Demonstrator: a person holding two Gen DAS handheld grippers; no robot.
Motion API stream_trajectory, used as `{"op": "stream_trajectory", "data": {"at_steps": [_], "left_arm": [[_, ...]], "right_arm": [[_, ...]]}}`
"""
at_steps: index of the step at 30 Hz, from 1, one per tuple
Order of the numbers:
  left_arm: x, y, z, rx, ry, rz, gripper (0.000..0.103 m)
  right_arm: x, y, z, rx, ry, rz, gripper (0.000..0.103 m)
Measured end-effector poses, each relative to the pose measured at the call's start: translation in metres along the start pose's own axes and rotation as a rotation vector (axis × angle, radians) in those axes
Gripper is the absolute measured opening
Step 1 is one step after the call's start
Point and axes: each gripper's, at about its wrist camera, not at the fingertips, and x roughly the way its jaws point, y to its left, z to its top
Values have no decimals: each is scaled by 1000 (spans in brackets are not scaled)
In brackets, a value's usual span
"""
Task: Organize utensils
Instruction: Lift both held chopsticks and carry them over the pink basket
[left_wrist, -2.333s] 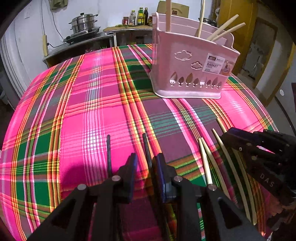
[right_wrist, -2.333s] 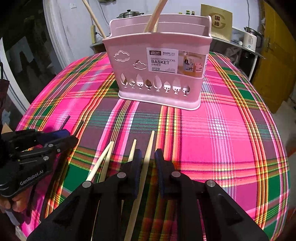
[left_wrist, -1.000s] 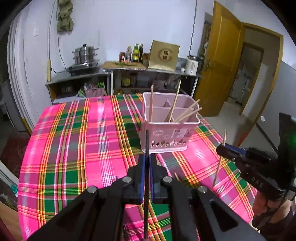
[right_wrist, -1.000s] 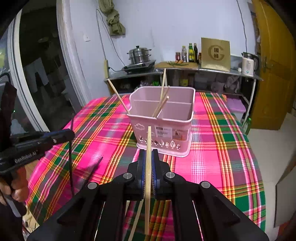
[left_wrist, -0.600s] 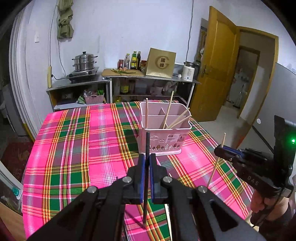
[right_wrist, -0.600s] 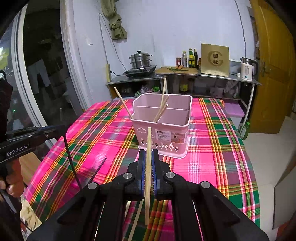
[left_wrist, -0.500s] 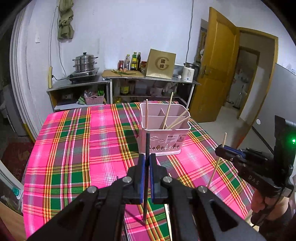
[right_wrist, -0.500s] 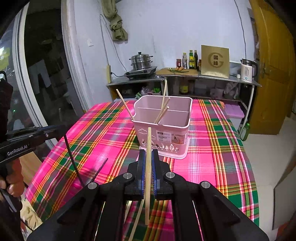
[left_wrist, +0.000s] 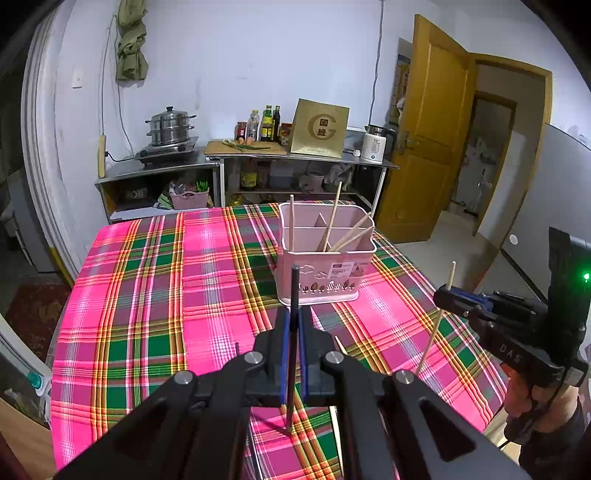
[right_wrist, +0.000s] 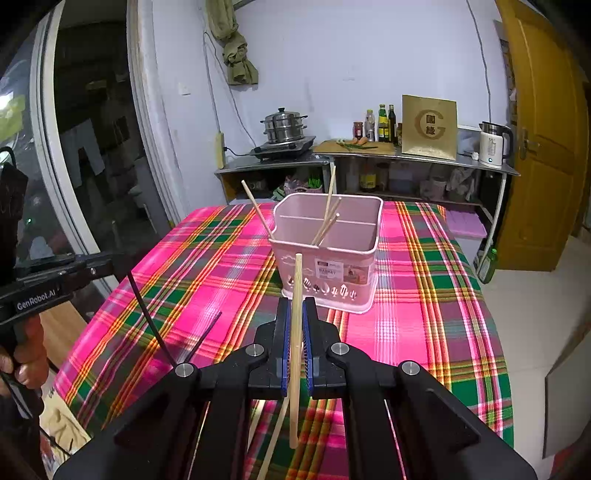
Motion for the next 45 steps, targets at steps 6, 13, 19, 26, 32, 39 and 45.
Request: {"op": "stream_trajectory", "data": {"at_steps": [6,13,19,26,32,39,45], "left_arm": [[-1,0,0,-3,1,1,5],[-2,-1,-2,1,1,0,5],[-3,-1,-2,1,2,0,5],[-3,-3,-2,5,8,-5,5],[-7,-2,1,7,8,-10,5],[-8,-4,4,14,8,-11,5],[-9,-6,11,21,5,-15,5]], "right_arm": [[-6,-2,-3,3,-3,1,6],[-10,-3,-2,3,-10,1,6],[-12,-3,-3,4,-6,1,6],[-15,-3,-5,2,2,1,6],[-15,-5,-4,2,7,4,6],[-15,-5,-4,-1,8,4,6],[-15,-5,-1,-6,6,3,6]]}}
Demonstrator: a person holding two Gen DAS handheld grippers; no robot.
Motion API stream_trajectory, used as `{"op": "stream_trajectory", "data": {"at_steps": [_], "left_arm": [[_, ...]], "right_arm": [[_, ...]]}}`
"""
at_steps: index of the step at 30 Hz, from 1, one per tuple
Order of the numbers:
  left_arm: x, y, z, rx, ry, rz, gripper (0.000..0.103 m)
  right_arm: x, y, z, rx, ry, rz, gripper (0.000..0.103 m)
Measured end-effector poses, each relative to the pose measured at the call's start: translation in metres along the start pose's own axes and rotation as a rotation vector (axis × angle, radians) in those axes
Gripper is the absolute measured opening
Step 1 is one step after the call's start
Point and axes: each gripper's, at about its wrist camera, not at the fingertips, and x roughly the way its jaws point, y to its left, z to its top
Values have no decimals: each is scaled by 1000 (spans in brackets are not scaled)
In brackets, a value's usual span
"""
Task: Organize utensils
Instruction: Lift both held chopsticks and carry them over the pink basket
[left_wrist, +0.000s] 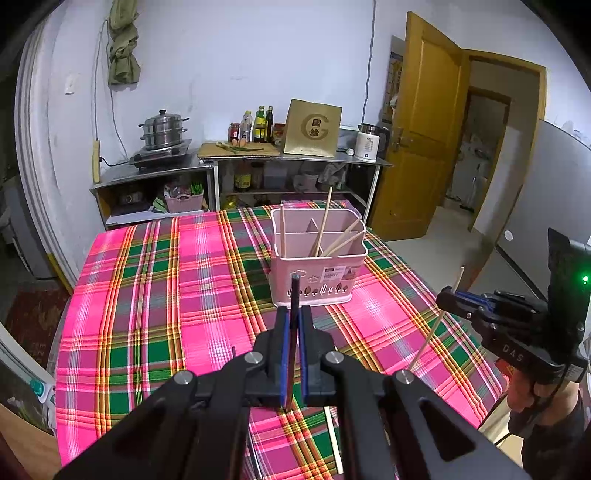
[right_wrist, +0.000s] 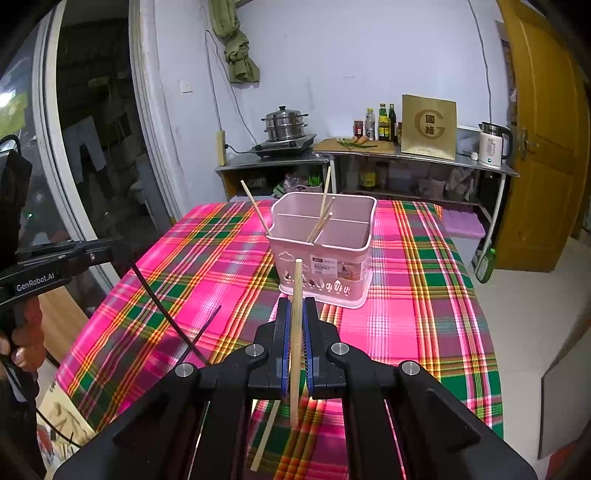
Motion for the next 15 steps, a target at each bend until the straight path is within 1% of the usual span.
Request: {"op": "stream_trajectory", "data": {"at_steps": [9,15], "left_arm": [[4,0,9,4,3,-15,5],[8,-1,25,7,5,-35,5]], "right_arm": [[3,-1,8,-11,1,-5,6],[5,-1,18,-21,-7,-17,6]]}}
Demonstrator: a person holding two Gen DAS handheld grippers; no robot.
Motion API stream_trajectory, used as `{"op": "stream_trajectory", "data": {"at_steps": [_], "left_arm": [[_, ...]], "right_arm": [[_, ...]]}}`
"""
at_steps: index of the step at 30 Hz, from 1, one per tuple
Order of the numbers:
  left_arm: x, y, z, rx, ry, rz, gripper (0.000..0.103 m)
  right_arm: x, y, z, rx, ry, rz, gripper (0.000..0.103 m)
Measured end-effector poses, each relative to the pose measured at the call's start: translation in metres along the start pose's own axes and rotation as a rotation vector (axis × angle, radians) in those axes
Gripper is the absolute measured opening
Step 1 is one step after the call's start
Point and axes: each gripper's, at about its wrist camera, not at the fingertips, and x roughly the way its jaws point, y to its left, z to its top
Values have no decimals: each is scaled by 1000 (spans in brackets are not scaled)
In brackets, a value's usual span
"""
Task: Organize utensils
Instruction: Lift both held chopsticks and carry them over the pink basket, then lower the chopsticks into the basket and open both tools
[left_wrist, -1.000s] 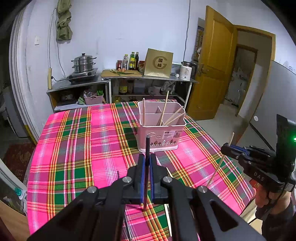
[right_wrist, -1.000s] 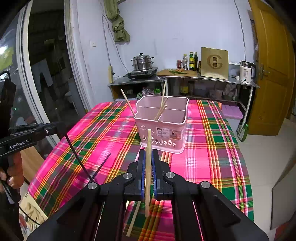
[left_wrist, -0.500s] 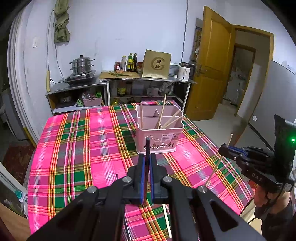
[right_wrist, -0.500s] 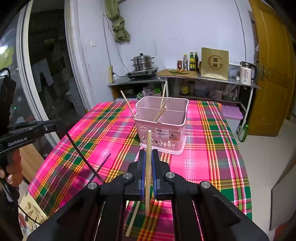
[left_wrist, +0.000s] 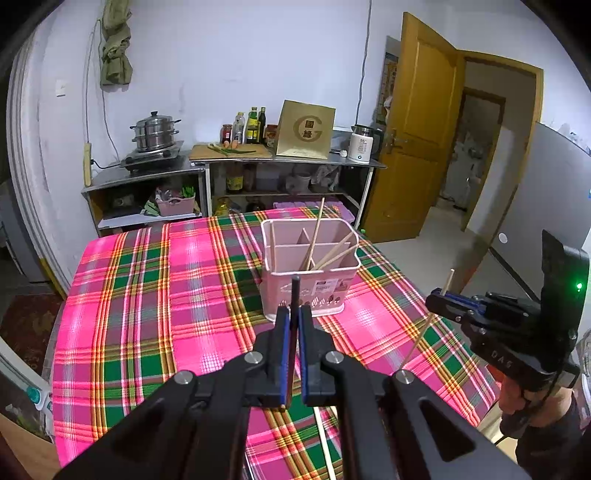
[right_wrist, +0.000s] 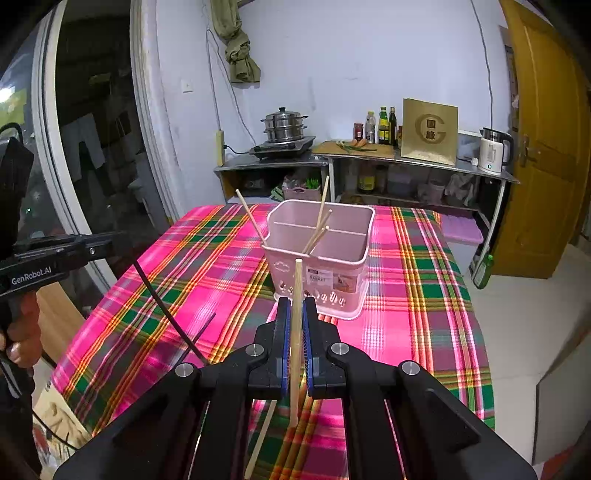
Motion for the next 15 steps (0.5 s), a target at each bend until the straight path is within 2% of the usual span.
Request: {"op": "stream_trajectory", "data": {"at_steps": [7,15], "left_arm": [[4,-7,32,16,-10,-20,5],[14,-8,78,17,-32,-20,5]], "right_arm": [[2,-2,25,3,-30,12,6],[8,-6,73,12,-89,44,6]]}}
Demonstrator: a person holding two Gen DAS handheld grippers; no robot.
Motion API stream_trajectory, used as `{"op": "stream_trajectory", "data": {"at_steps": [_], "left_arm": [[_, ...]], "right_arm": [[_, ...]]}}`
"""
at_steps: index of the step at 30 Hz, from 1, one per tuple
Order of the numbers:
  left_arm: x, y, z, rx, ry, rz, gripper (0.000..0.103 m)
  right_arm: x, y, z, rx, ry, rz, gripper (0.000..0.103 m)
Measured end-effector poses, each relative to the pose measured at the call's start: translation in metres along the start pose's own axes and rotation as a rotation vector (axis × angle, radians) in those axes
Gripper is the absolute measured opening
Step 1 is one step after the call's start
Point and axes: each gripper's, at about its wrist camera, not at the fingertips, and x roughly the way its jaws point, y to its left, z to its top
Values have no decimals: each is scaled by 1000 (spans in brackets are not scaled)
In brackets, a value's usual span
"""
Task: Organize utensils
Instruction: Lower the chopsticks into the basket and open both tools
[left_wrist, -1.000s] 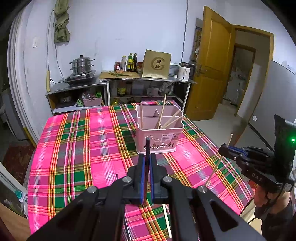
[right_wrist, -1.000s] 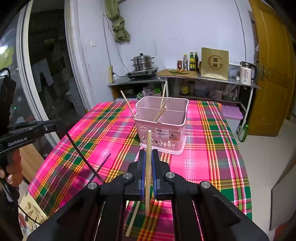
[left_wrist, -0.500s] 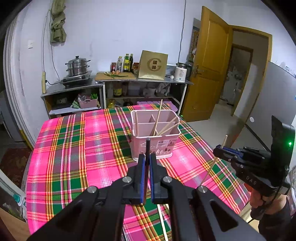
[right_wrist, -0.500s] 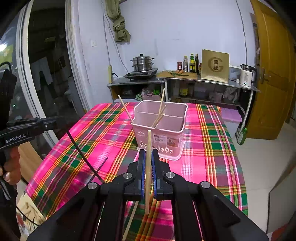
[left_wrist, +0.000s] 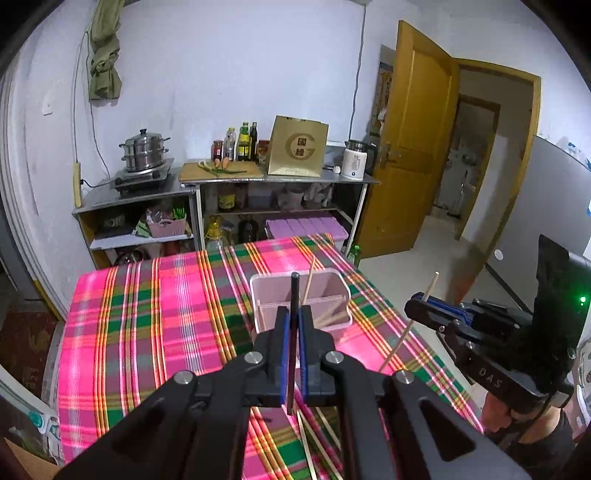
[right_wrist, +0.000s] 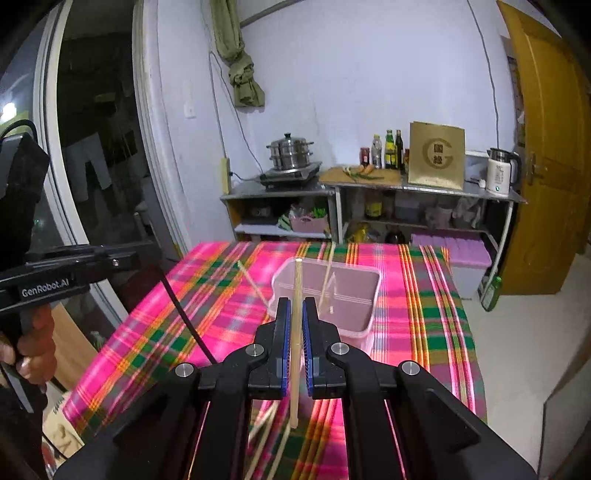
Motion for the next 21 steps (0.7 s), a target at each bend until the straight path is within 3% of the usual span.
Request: {"op": "stream_trajectory", "data": {"at_steps": [10,21], "left_arm": [[15,2,49,19,-46,-6,5],[47,17,70,8,-71,-28,5]], "right_arm": [[19,-15,46,44,-66,25,6],[56,-25,69,65,-98,33,6]]}}
